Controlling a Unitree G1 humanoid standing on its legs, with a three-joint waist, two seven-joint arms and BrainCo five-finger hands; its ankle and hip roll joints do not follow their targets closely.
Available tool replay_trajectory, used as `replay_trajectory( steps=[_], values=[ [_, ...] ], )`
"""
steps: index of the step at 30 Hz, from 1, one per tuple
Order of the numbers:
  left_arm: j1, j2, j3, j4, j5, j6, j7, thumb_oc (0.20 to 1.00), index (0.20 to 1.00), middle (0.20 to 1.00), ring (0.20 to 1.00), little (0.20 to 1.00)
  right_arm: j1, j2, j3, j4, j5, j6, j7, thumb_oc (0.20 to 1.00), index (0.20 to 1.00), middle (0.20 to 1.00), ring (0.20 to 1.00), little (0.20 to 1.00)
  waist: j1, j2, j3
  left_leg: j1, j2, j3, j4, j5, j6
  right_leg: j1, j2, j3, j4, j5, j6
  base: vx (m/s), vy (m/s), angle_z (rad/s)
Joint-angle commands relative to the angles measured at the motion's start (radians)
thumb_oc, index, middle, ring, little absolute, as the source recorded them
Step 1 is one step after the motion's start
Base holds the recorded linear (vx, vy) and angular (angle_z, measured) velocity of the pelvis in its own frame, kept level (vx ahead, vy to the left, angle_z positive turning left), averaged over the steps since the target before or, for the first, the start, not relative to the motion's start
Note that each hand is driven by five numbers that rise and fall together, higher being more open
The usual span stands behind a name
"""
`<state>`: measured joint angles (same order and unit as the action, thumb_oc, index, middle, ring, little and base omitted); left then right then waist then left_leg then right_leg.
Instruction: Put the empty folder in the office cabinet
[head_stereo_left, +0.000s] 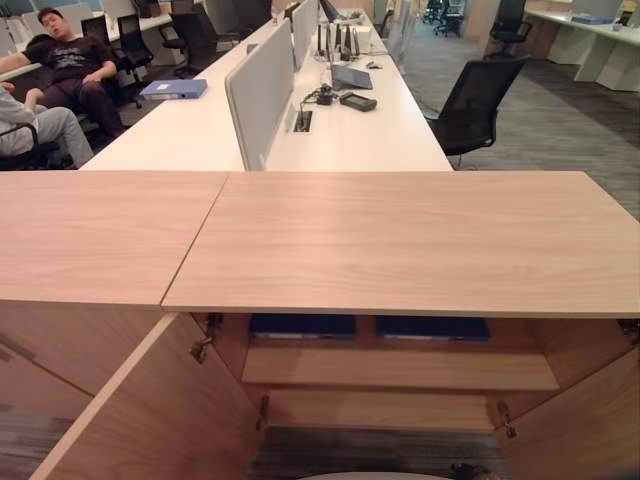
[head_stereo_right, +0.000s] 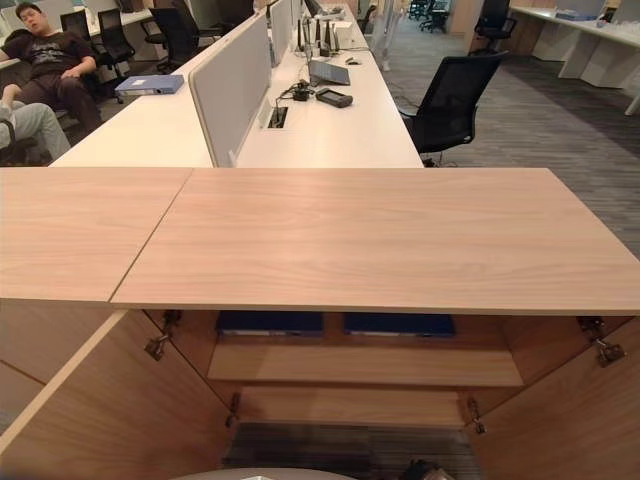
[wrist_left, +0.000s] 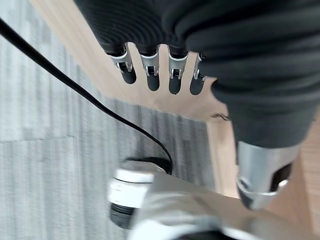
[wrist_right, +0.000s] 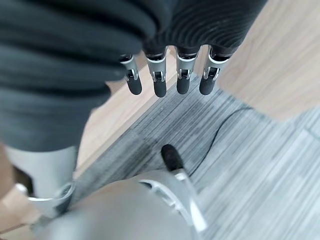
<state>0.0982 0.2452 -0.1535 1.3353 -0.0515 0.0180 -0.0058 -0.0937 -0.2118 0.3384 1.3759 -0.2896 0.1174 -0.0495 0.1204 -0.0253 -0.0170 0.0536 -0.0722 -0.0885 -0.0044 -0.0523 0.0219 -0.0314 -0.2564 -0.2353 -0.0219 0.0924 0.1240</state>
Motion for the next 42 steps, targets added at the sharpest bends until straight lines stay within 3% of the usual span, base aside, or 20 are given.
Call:
replay_trajectory(
  steps=[1,16,23,27,28,30,32,39,40,41,42],
  values=[
    [-0.002,0.012,0.068,0.050,0.043,-0.014,0.020,1.000,1.000,1.000,1.000,1.000,-0.028,0.036,0.020,0.041,0.083,-0.016,-0.016,1.000,1.000,1.000,1.000,1.000,0.007,-0.010,-0.012,-0.061,-0.050,-0.059,0.021,-0.033,0.041,-0.018,-0.013,0.005,0.039,0.008,0.079,-0.09,0.110,-0.11],
    [0.024,0.019,0.130,0.106,0.065,-0.018,0.020,1.000,1.000,1.000,1.000,1.000,0.025,0.053,-0.053,0.041,0.181,-0.032,-0.021,1.000,1.000,1.000,1.000,1.000,-0.035,-0.032,-0.006,-0.031,-0.064,0.033,-0.026,-0.024,0.065,-0.063,-0.035,0.033,-0.005,0.098,0.109,-0.07,0.042,-0.18],
    [0.016,0.003,0.106,0.096,0.061,-0.020,0.017,1.000,1.000,1.000,1.000,1.000,0.047,0.049,-0.065,0.061,0.183,-0.026,-0.014,1.000,1.000,1.000,1.000,1.000,-0.053,-0.024,-0.006,-0.030,-0.067,0.024,-0.028,-0.019,0.069,-0.064,-0.032,0.055,0.007,0.085,0.104,-0.02,0.003,-0.07],
    [-0.023,0.001,0.067,0.087,0.035,-0.024,0.022,1.000,1.000,1.000,1.000,1.000,0.059,0.053,-0.058,0.069,0.206,-0.030,-0.021,1.000,1.000,1.000,1.000,1.000,-0.079,-0.019,0.016,-0.064,-0.060,-0.044,-0.019,0.007,0.055,-0.082,0.055,0.302,0.050,0.007,0.083,-0.06,-0.058,0.22],
    [-0.023,0.001,0.067,0.087,0.035,-0.024,0.022,1.000,1.000,1.000,1.000,1.000,0.059,0.053,-0.058,0.069,0.206,-0.030,-0.022,1.000,1.000,1.000,1.000,1.000,-0.079,-0.019,0.016,-0.063,-0.060,-0.044,-0.020,0.006,0.055,-0.083,0.055,0.302,0.052,0.006,0.083,0.00,-0.063,0.88],
    [-0.034,0.003,0.057,0.092,0.028,-0.025,0.027,1.000,1.000,1.000,1.000,1.000,0.060,0.057,-0.046,0.064,0.218,-0.033,-0.024,1.000,1.000,1.000,1.000,1.000,-0.083,-0.019,0.019,-0.072,-0.059,-0.092,-0.017,0.016,0.051,-0.084,0.101,0.393,0.075,-0.025,0.077,0.02,-0.094,0.91],
    [-0.041,0.006,0.049,0.092,0.023,-0.022,0.035,1.000,1.000,1.000,1.000,1.000,0.054,0.063,-0.028,0.048,0.225,-0.035,-0.028,1.000,1.000,1.000,1.000,1.000,-0.078,-0.021,0.018,-0.078,-0.058,-0.142,-0.019,0.026,0.042,-0.069,0.127,0.433,0.080,-0.048,0.066,0.06,-0.138,0.49],
    [-0.048,-0.004,0.060,0.091,-0.048,-0.024,0.054,1.000,1.000,1.000,1.000,1.000,0.026,0.075,0.036,-0.011,0.221,-0.042,-0.042,1.000,1.000,1.000,1.000,1.000,-0.039,-0.020,-0.004,-0.095,-0.018,-0.279,-0.029,0.058,-0.009,-0.020,0.161,0.327,0.038,-0.088,0.024,0.08,-0.237,0.60],
    [-0.060,-0.001,0.061,0.095,-0.064,-0.020,0.056,1.000,1.000,1.000,1.000,1.000,0.028,0.068,0.040,0.000,0.222,-0.046,-0.054,1.000,1.000,1.000,1.000,1.000,-0.027,-0.020,0.006,-0.113,-0.008,-0.342,-0.018,0.070,-0.030,-0.004,0.172,0.278,0.028,-0.104,0.009,0.02,-0.296,0.62],
    [-0.060,-0.001,0.061,0.095,-0.064,-0.020,0.056,1.000,1.000,1.000,1.000,1.000,0.027,0.069,0.040,0.001,0.222,-0.047,-0.054,1.000,1.000,1.000,1.000,1.000,-0.031,-0.020,0.006,-0.114,-0.009,-0.346,-0.018,0.071,-0.031,-0.002,0.171,0.273,0.027,-0.105,0.008,0.01,-0.403,1.17],
    [-0.064,0.000,0.059,0.092,-0.075,-0.016,0.057,1.000,1.000,1.000,1.000,1.000,0.028,0.065,0.047,-0.003,0.222,-0.052,-0.058,1.000,1.000,1.000,1.000,1.000,-0.012,-0.020,0.018,-0.130,0.002,-0.406,-0.009,0.084,-0.052,0.014,0.184,0.222,0.018,-0.119,-0.008,0.01,-0.310,1.20]
  ],
)
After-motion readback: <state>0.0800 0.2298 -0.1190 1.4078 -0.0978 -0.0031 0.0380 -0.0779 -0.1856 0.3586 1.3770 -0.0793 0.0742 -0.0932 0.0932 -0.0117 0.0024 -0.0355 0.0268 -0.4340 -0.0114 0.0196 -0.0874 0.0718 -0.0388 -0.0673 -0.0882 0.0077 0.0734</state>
